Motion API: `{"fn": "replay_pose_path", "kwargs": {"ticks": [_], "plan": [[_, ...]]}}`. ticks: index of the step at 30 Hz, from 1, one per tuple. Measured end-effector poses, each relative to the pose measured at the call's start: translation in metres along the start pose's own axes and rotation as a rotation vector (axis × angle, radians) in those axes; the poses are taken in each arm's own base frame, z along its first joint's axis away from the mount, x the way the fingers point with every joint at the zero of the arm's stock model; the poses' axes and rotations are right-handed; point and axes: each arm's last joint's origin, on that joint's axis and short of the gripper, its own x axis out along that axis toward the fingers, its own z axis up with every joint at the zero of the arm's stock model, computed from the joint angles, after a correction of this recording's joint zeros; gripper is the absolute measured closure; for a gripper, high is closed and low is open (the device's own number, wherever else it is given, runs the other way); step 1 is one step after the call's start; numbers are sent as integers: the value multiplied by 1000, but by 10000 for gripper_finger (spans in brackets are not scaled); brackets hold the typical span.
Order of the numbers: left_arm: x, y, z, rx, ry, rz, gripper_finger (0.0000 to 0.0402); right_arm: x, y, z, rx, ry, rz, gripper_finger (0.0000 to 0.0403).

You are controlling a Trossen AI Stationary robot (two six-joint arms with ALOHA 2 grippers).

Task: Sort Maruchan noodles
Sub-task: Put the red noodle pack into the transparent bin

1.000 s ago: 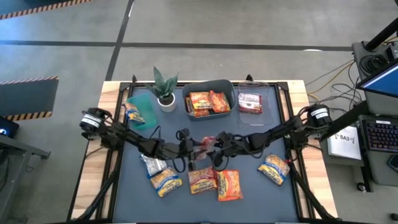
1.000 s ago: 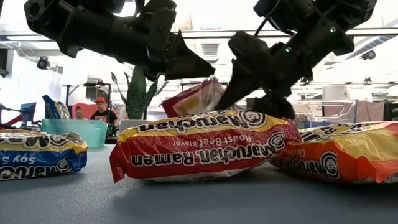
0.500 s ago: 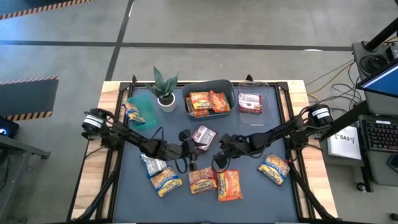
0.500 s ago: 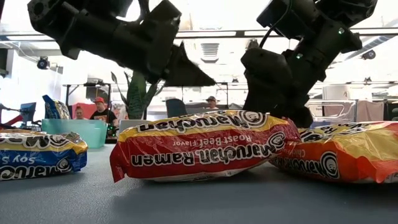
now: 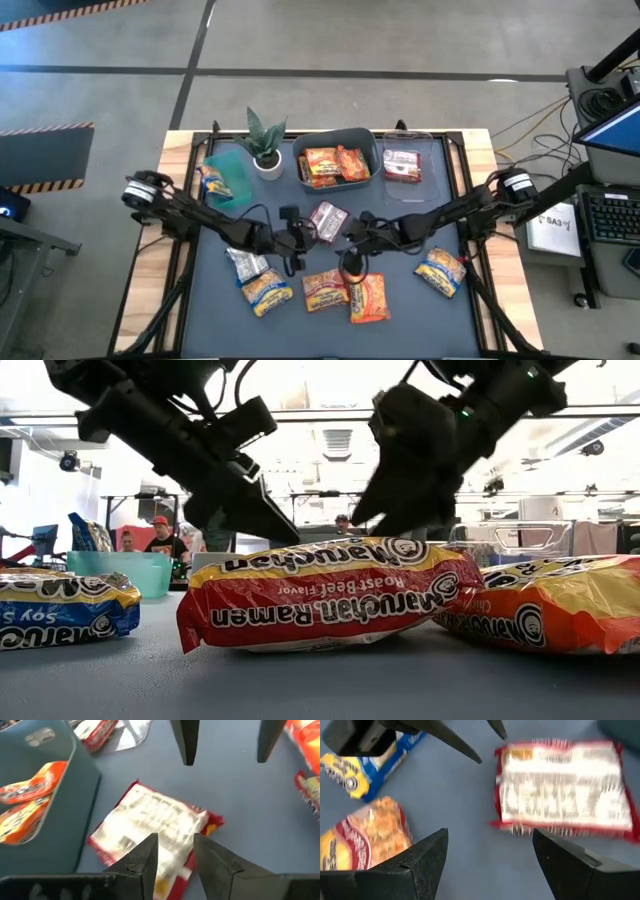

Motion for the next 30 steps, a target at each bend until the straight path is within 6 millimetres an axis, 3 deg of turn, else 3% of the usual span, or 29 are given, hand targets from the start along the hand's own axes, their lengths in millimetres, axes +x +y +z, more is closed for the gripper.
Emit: {"fn": "replay_pose_path", "kwargs": {"ticks": [3,12,18,30], "plan": [[-6,5,-4,1,13,1,278,-2,4,9,-43,-42,-17,132],[-8,23,-50,-121,38,-11,244,-3,4,12,-92,-79,-79,144],[-1,24,-60,-238,-43,-64,253,-2,4,11,-118,-77,-82,145],[13,18,-70,-287,-2,-37,279,-2,3,13,-114,-104,-101,144]]}}
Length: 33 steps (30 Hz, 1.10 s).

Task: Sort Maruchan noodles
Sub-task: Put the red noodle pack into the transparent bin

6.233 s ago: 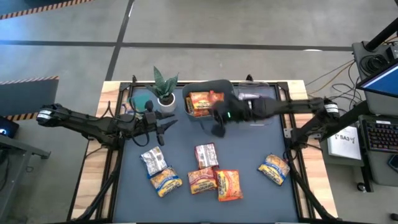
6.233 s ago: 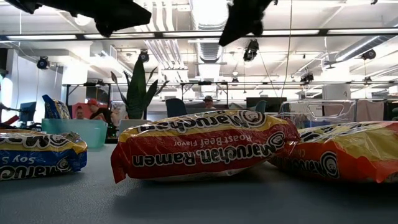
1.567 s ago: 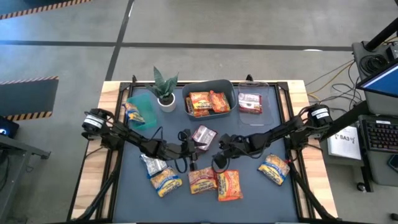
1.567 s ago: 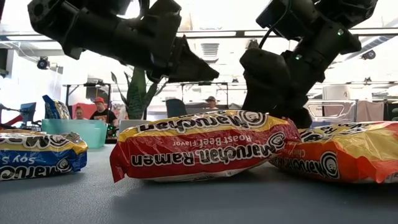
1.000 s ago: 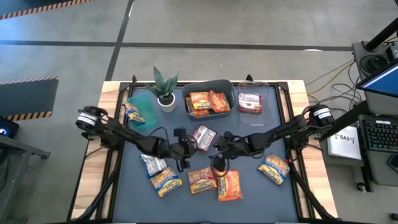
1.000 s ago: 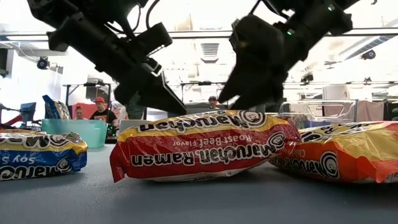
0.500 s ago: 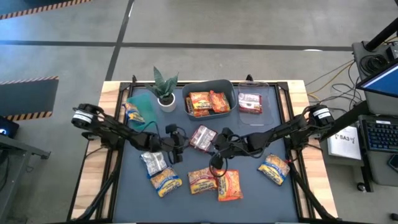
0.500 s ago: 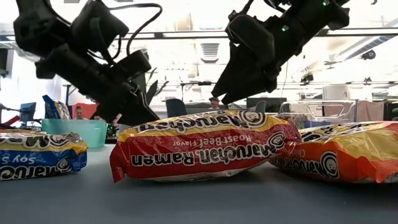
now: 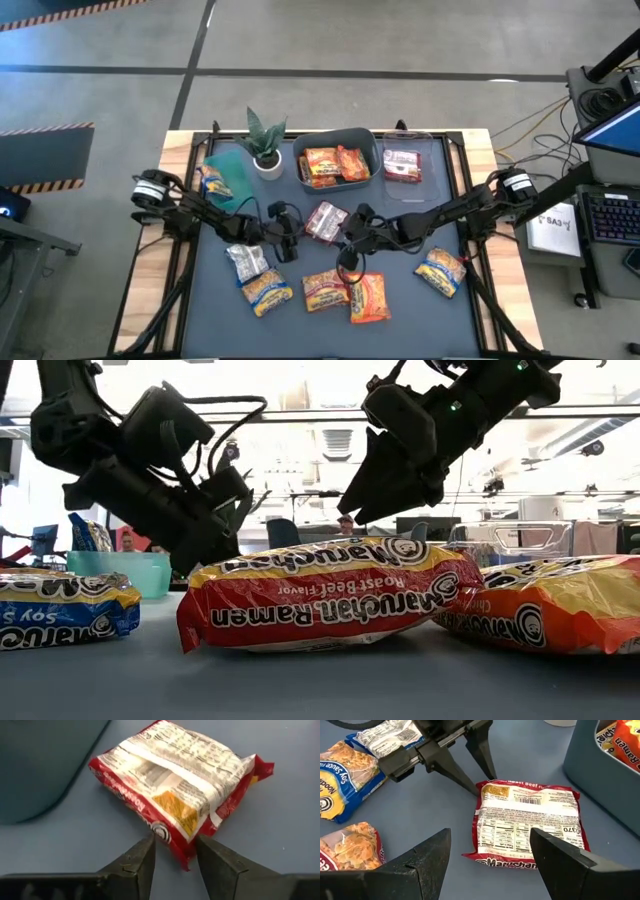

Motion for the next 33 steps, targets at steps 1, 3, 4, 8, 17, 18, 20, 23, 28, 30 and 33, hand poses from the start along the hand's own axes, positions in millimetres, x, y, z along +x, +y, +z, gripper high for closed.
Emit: {"fn": "replay_pose_path", "kwargs": {"ticks": [1,3,4,8,17,18,20,23,28,30,33], "plan": [[1,0,-1,-9,1,-5,282,0,0,0,0,0,-1,145],[1,-1,-2,-19,7,-10,294,0,0,0,-2,-2,-7,144],[2,-1,-3,-24,13,-9,303,0,0,0,-7,-3,-9,144],[3,-2,-2,-56,-9,-18,370,0,0,0,-36,-5,-8,148],[-2,-8,22,-235,-196,-143,400,-11,16,18,-83,28,23,162],[-3,-8,24,-259,-214,-151,400,-13,18,21,-88,33,20,163],[-4,-8,28,-306,-247,-168,401,-16,20,27,-102,48,10,165],[-3,-10,33,-334,-266,-182,401,-22,23,36,-133,77,-1,165],[-1,-14,45,-333,-296,-194,401,-29,24,47,-188,79,-66,152],[-1,-15,48,-333,-302,-194,401,-32,24,52,-206,88,-69,141],[0,-15,50,-336,-311,-184,401,-34,23,54,-244,113,-80,123]]}}
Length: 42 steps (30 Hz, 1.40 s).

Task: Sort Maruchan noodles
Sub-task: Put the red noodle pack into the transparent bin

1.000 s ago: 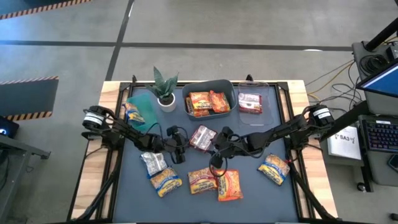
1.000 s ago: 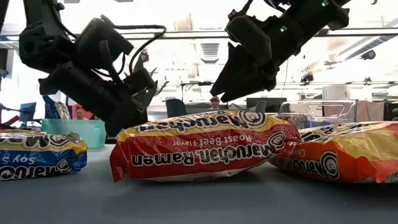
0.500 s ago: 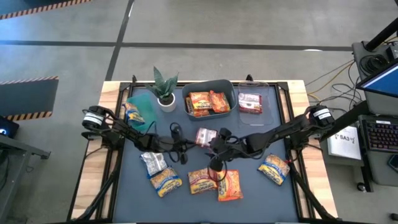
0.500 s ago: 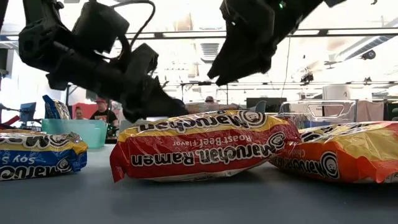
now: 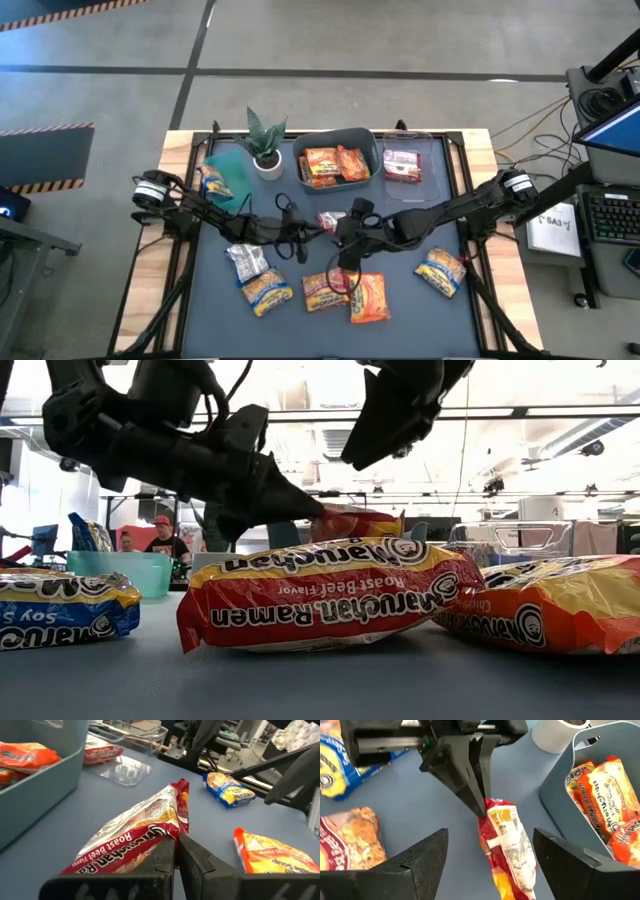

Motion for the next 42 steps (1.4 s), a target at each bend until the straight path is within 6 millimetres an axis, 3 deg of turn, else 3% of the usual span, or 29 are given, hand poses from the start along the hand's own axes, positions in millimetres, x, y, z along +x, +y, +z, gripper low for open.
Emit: {"fn": "replay_pose_path", "kwargs": {"ticks": [6,19,27,37,42], "plan": [[2,1,3,-5,-16,17,402,6,-6,-3,-37,26,-19,104],[4,1,5,-8,-26,35,402,47,-15,-17,-217,140,-42,133],[5,-1,8,-1,-36,30,401,66,-20,-23,-221,185,-65,182],[5,-1,9,3,-42,28,401,64,-24,-21,-227,182,-61,275],[5,-2,10,6,-54,23,377,64,-23,-21,-214,181,-49,281]]}}
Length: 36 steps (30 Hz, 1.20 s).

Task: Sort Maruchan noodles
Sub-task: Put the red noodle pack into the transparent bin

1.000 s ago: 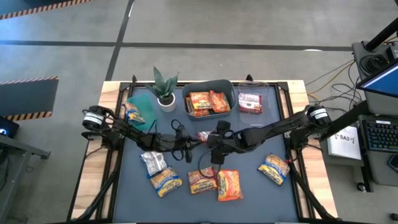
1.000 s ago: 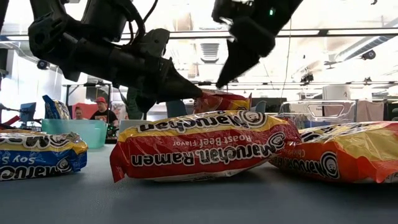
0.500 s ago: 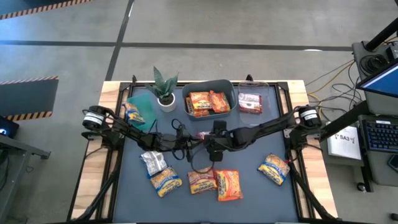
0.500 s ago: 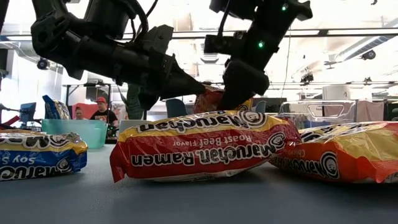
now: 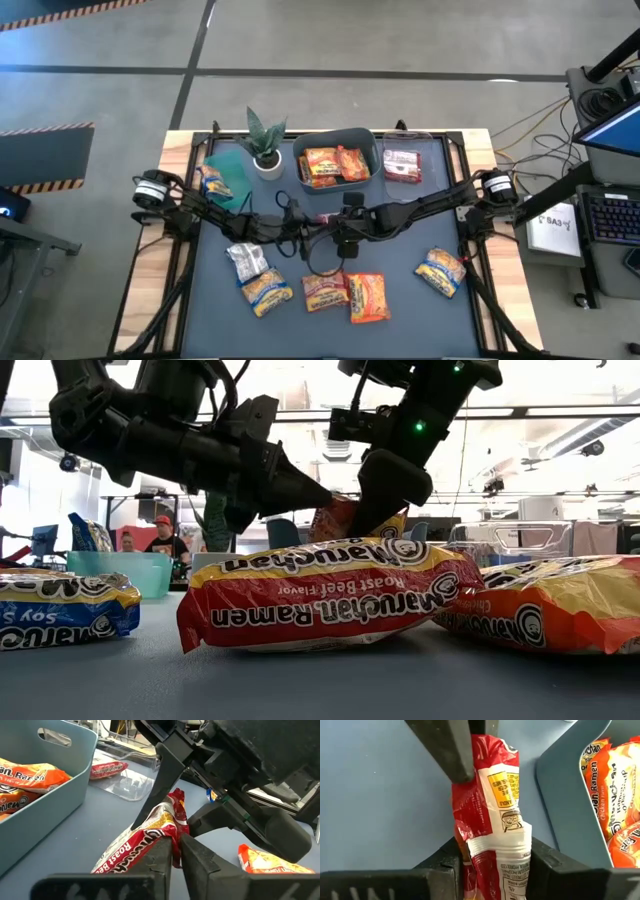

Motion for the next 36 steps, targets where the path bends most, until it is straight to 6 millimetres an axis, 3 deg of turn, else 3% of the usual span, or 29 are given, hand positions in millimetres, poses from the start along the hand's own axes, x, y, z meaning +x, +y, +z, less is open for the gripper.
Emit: {"fn": "replay_pose_path", "kwargs": {"ticks": [12,21,25,29,36], "plan": [[-9,-4,19,95,-26,-12,240,-12,-4,-1,108,18,48,268],[-37,-7,57,243,-39,-10,208,-53,-26,5,390,-11,152,283],[-53,-8,76,256,-81,-20,208,-84,-55,8,551,-14,137,280],[-65,-7,89,245,-111,-27,208,-118,-101,3,747,-19,173,283],[-71,-7,95,261,-123,-29,208,-166,-164,-41,1024,5,92,280]]}}
